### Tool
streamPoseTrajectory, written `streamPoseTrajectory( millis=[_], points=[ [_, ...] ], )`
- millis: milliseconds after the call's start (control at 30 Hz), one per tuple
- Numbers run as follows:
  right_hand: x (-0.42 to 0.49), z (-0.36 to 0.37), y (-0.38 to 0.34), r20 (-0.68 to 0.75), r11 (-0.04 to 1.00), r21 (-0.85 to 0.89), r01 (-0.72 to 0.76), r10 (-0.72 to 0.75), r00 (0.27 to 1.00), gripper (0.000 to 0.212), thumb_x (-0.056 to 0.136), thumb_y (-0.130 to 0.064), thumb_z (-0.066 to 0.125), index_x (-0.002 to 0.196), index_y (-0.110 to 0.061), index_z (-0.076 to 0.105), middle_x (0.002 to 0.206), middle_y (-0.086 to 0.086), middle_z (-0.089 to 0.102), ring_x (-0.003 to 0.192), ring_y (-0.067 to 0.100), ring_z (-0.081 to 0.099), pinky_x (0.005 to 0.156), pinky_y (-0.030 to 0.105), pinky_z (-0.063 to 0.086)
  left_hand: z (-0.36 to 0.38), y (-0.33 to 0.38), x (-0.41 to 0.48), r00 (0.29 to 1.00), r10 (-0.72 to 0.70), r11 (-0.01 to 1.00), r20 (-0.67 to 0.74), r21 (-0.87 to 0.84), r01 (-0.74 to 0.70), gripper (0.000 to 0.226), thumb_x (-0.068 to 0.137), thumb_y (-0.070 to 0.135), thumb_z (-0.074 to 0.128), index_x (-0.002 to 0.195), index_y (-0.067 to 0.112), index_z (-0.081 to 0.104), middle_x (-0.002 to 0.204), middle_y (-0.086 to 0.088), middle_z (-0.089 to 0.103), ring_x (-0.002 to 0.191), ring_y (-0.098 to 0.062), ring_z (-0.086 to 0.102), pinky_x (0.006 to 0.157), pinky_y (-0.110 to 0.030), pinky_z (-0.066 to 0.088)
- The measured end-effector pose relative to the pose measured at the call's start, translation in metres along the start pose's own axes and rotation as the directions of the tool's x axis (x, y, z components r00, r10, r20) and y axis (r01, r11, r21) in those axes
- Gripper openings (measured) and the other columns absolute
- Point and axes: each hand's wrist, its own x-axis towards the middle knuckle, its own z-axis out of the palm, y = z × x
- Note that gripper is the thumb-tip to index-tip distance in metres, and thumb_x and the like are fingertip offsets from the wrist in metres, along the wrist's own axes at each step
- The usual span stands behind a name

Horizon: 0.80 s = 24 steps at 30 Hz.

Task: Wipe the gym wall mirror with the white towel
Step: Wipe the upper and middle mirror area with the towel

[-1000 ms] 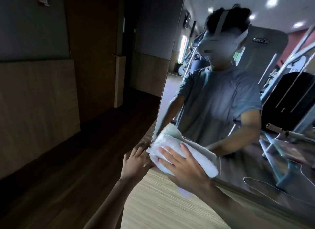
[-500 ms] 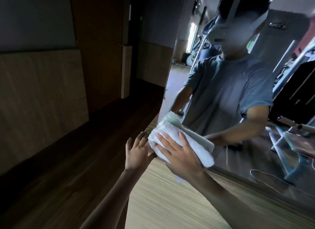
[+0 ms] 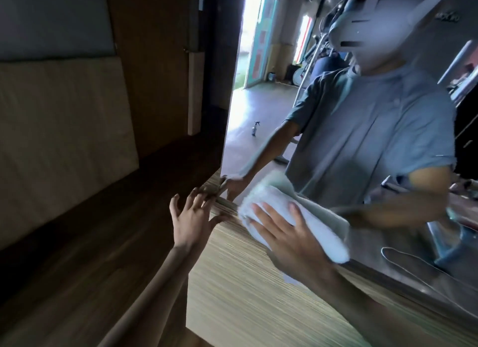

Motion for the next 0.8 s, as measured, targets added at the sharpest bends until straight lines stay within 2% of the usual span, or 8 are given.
streamPoseTrajectory(
  millis=[100, 233, 333, 400, 500, 567, 633, 800],
  points=[
    [0.049, -0.004, -0.021, -0.011, 0.999, 0.021, 0.023, -0.023, 1.0, 0.064, 0.088, -0.022, 0.042, 0.151, -0.016, 0.041, 0.163, 0.011, 0.027, 0.152, 0.026, 0.021, 0.119, 0.061, 0.002, -0.006, 0.003, -0.003, 0.997, -0.06, 0.998, 0.051, -0.03, 0.061, 0.052, 0.077, 0.048, 0.08, 0.12, 0.019, 0.072, 0.128, -0.003, 0.067, 0.134, -0.024, 0.053, 0.109, -0.051, 0.013],
    [0.04, -0.001, -0.019, -0.007, 0.997, 0.053, 0.053, -0.052, 0.999, 0.061, 0.092, -0.027, 0.047, 0.151, -0.015, 0.042, 0.164, 0.013, 0.022, 0.153, 0.027, 0.017, 0.12, 0.059, -0.002, -0.012, 0.007, -0.011, 0.986, -0.119, 0.989, 0.114, -0.074, 0.128, 0.052, 0.086, 0.039, 0.076, 0.132, 0.018, 0.064, 0.147, -0.004, 0.054, 0.147, -0.022, 0.036, 0.112, -0.054, 0.017],
    [-0.019, 0.012, 0.007, -0.072, 0.998, 0.039, 0.051, -0.048, 0.996, 0.061, 0.089, -0.021, 0.047, 0.15, -0.014, 0.044, 0.164, 0.011, 0.025, 0.151, 0.025, 0.019, 0.121, 0.058, -0.002, -0.015, 0.018, -0.015, 0.962, -0.194, 0.938, 0.192, -0.252, 0.239, 0.057, 0.095, 0.021, 0.064, 0.149, 0.018, 0.046, 0.162, -0.002, 0.032, 0.153, -0.015, 0.011, 0.113, -0.058, 0.028],
    [-0.071, 0.017, 0.029, -0.078, 1.0, 0.014, 0.025, -0.024, 0.997, 0.064, 0.088, -0.021, 0.046, 0.151, -0.016, 0.043, 0.164, 0.009, 0.026, 0.15, 0.023, 0.02, 0.121, 0.056, 0.001, -0.013, 0.035, -0.023, 0.941, -0.249, 0.88, 0.228, -0.352, 0.318, 0.065, 0.097, 0.033, 0.053, 0.156, 0.016, 0.033, 0.166, -0.001, 0.019, 0.154, -0.02, 0.008, 0.115, -0.059, 0.028],
    [-0.142, 0.018, 0.061, -0.048, 1.0, 0.004, 0.01, -0.01, 0.999, 0.073, 0.08, -0.029, 0.06, 0.151, -0.019, 0.045, 0.163, 0.005, 0.028, 0.148, 0.02, 0.026, 0.119, 0.055, 0.009, -0.009, 0.071, -0.034, 0.913, -0.314, 0.803, 0.26, -0.44, 0.402, 0.098, 0.084, 0.071, 0.03, 0.159, 0.008, 0.019, 0.169, -0.001, 0.004, 0.155, -0.023, 0.006, 0.117, -0.056, 0.023],
    [-0.168, 0.016, 0.075, -0.011, 1.0, 0.009, 0.008, -0.008, 1.0, 0.077, 0.074, -0.033, 0.069, 0.148, -0.02, 0.049, 0.162, 0.005, 0.031, 0.146, 0.02, 0.03, 0.115, 0.054, 0.014, -0.002, 0.095, -0.039, 0.906, -0.328, 0.777, 0.267, -0.468, 0.42, 0.105, 0.081, 0.075, 0.029, 0.159, 0.007, 0.011, 0.169, -0.002, -0.004, 0.155, -0.024, 0.001, 0.119, -0.055, 0.021],
    [-0.17, 0.016, 0.075, -0.006, 1.0, 0.013, -0.013, 0.013, 1.0, 0.079, 0.074, -0.034, 0.071, 0.148, -0.02, 0.049, 0.162, 0.005, 0.032, 0.146, 0.021, 0.031, 0.114, 0.055, 0.014, 0.004, 0.118, -0.044, 0.898, -0.339, 0.756, 0.282, -0.487, 0.438, 0.098, 0.087, 0.067, 0.032, 0.16, 0.008, 0.004, 0.167, 0.001, -0.011, 0.155, -0.024, -0.004, 0.121, -0.056, 0.02],
    [-0.096, 0.017, 0.037, -0.039, 0.999, 0.023, -0.024, 0.025, 0.999, 0.068, 0.088, -0.028, 0.052, 0.153, -0.018, 0.039, 0.163, 0.01, 0.028, 0.151, 0.026, 0.017, 0.119, 0.061, -0.003, 0.005, 0.149, -0.051, 0.852, -0.414, 0.694, 0.32, -0.495, 0.523, 0.106, 0.077, 0.076, 0.024, 0.16, 0.015, 0.0, 0.168, 0.004, -0.013, 0.155, -0.023, 0.0, 0.117, -0.06, 0.026]
  ],
)
